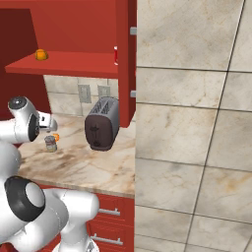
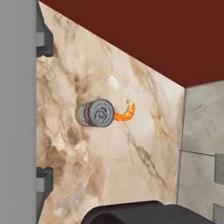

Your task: Pick the cans from the counter and place them in their designated side in the cabinet.

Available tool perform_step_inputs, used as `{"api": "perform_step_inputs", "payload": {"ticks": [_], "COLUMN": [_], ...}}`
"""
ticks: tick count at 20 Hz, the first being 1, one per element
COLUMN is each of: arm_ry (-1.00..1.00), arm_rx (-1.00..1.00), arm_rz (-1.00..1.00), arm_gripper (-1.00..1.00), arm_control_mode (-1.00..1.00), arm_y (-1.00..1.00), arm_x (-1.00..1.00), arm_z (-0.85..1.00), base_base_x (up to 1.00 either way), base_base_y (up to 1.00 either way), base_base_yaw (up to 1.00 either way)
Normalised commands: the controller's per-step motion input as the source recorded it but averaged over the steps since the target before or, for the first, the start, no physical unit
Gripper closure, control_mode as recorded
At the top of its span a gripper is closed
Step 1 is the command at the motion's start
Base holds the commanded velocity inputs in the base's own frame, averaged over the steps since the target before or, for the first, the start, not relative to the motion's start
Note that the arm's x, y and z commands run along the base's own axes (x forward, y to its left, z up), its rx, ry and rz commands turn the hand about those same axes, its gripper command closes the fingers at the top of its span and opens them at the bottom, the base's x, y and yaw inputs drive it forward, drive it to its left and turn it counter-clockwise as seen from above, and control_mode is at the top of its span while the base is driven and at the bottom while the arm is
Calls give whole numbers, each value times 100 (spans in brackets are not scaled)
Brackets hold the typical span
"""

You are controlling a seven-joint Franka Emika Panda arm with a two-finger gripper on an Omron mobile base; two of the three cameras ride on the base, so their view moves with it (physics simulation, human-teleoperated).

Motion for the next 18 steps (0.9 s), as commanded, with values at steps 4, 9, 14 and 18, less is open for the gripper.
{"api": "perform_step_inputs", "payload": {"ticks": [4,9,14,18], "arm_ry": [3,3,2,0], "arm_rx": [-1,-1,-2,-2], "arm_rz": [0,0,0,0], "arm_gripper": [-100,-100,-100,-100], "arm_control_mode": [-100,-100,-100,-100], "arm_y": [5,5,4,2], "arm_x": [12,11,10,12], "arm_z": [-16,-17,-18,-16], "base_base_x": [0,0,0,0], "base_base_y": [0,0,0,0], "base_base_yaw": [0,0,0,0]}}
